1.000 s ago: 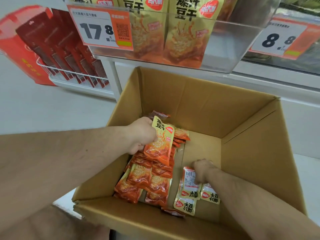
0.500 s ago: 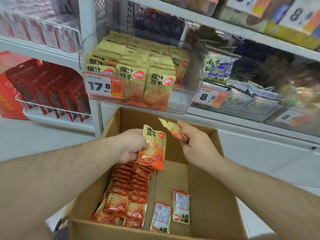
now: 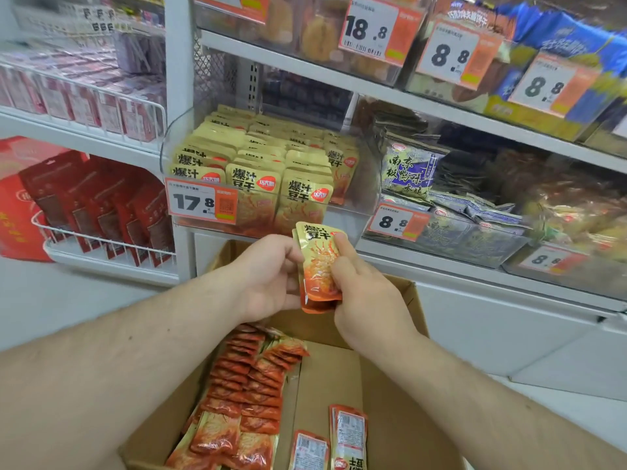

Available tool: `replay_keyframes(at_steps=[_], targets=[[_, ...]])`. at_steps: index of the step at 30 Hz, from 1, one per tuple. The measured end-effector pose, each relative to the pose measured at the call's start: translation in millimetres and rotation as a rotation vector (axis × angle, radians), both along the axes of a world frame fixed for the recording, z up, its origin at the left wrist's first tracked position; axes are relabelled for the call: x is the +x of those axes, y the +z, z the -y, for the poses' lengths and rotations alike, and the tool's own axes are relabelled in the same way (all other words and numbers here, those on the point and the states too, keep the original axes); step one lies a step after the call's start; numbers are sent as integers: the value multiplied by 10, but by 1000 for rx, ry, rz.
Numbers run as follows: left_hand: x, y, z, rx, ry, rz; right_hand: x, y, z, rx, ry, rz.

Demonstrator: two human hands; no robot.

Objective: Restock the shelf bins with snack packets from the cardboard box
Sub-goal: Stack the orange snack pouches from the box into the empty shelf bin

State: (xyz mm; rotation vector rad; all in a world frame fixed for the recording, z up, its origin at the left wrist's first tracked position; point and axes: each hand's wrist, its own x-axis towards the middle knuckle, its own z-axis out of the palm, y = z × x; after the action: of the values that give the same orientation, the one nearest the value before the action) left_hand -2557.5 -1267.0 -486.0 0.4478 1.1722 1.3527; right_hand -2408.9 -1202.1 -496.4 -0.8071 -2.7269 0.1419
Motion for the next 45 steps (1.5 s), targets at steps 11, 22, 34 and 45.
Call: replay_keyframes(at_steps=[11, 22, 34, 45], targets=[[-85, -51, -97, 28, 18, -435, 110, 265, -125, -86, -59, -229], [-4, -11, -78, 170, -312, -914, 117, 357, -435, -391, -62, 74], [-121, 153, -159, 261, -416, -1043, 39, 620, -362, -474, -125, 36], [-525, 217, -291, 134, 102, -1765, -711, 2010, -930, -120, -361, 249]])
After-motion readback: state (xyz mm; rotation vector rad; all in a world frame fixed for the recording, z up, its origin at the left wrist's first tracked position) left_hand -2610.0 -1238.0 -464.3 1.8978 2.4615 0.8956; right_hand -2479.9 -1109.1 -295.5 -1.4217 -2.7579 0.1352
